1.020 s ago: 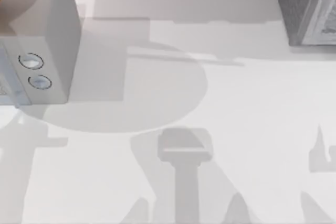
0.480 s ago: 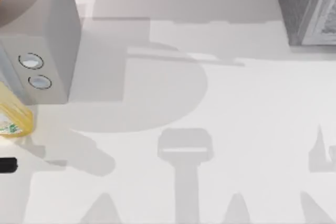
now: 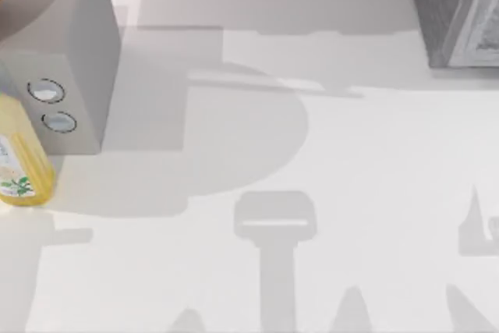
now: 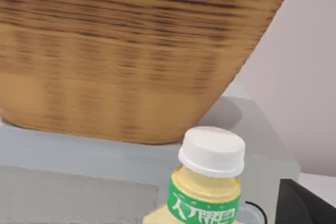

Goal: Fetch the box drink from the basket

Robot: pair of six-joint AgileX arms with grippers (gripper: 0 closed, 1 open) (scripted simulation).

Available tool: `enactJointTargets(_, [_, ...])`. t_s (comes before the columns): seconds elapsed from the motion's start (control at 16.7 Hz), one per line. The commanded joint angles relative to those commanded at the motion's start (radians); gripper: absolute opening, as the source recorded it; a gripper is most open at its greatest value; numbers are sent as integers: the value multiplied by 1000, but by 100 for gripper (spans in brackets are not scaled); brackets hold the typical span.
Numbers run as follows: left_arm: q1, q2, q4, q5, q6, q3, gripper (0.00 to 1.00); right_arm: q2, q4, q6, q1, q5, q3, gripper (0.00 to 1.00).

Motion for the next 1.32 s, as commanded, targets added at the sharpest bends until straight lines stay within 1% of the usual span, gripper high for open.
enactJointTargets(0.12, [131, -22, -20, 130, -112, 98, 0, 0, 0, 0, 0, 0, 0, 100])
enactJointTargets(0.24, [293, -52, -43, 292, -242, 215, 0, 0, 0, 0, 0, 0, 0, 100])
enactJointTargets(0.42, [569, -108, -89, 576, -455, 411, 0, 0, 0, 0, 0, 0, 0, 100])
enactJointTargets(0.6, [857, -170, -149, 885, -647, 610, 0, 0, 0, 0, 0, 0, 0, 100])
enactJointTargets(0.78, [1123, -232, -219, 1183, -804, 792, 0, 0, 0, 0, 0, 0, 0, 100])
enactJointTargets(0.9, [1277, -271, -267, 1354, -883, 899, 0, 0, 0, 0, 0, 0, 0, 100])
enactJointTargets(1.02, [1400, -306, -312, 1495, -940, 990, 0, 0, 0, 0, 0, 0, 0, 100])
enactJointTargets(1.14, [1483, -335, -350, 1598, -976, 1060, 0, 0, 0, 0, 0, 0, 0, 100])
enactJointTargets(1.2, [1511, -346, -365, 1635, -986, 1086, 0, 0, 0, 0, 0, 0, 0, 100])
enactJointTargets(1.32, [1543, -361, -386, 1682, -994, 1120, 0, 0, 0, 0, 0, 0, 0, 100])
